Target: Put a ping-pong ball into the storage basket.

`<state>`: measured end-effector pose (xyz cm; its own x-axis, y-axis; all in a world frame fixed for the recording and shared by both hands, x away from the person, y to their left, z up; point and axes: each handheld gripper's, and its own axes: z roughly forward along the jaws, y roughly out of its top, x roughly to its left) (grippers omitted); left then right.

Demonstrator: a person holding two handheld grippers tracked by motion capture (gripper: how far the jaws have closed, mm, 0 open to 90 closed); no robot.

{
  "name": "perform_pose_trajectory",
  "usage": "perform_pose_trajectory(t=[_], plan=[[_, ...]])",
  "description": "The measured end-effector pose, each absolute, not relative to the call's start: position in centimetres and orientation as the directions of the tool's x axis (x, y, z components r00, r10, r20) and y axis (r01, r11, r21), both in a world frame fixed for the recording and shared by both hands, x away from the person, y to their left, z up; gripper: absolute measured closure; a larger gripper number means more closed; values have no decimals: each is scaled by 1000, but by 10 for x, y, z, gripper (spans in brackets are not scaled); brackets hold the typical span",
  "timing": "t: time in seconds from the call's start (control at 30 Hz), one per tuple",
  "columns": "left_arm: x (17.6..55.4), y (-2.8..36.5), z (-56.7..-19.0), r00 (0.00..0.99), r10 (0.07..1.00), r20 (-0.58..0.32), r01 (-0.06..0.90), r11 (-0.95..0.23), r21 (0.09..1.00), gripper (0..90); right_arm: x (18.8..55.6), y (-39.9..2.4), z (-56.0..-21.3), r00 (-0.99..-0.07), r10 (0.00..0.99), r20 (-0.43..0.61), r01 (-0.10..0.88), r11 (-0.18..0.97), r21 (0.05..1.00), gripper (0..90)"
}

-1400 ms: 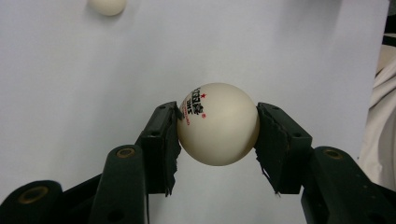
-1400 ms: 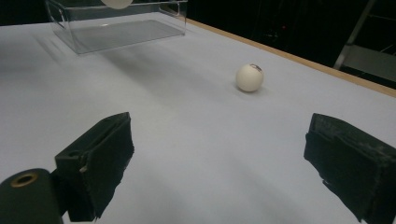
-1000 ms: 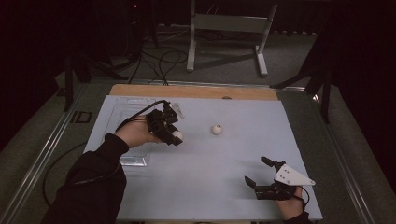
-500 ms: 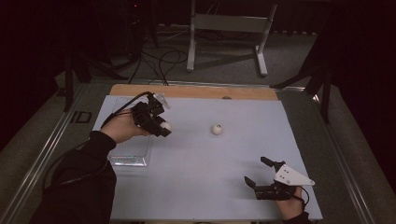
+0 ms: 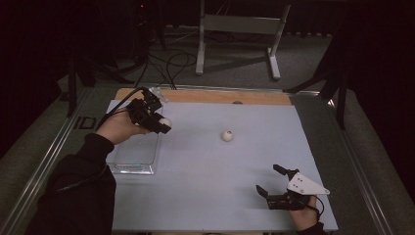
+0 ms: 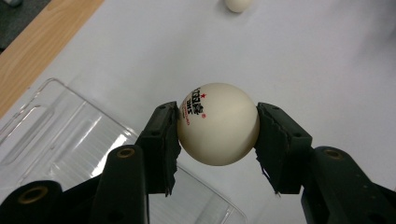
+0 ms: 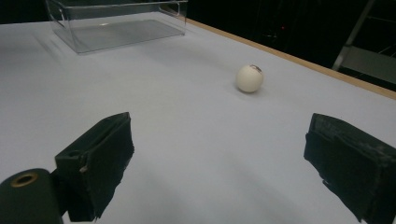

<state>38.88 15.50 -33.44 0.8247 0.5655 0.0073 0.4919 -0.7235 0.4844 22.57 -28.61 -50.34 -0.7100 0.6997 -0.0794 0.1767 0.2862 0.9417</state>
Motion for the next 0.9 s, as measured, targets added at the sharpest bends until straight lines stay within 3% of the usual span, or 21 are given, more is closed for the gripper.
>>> perform_pose_trajectory(t=[0.9], plan=[[408, 179, -333, 647, 762, 37, 641, -569, 516, 521, 226, -286, -504, -712, 698, -79, 178, 288, 941, 83]])
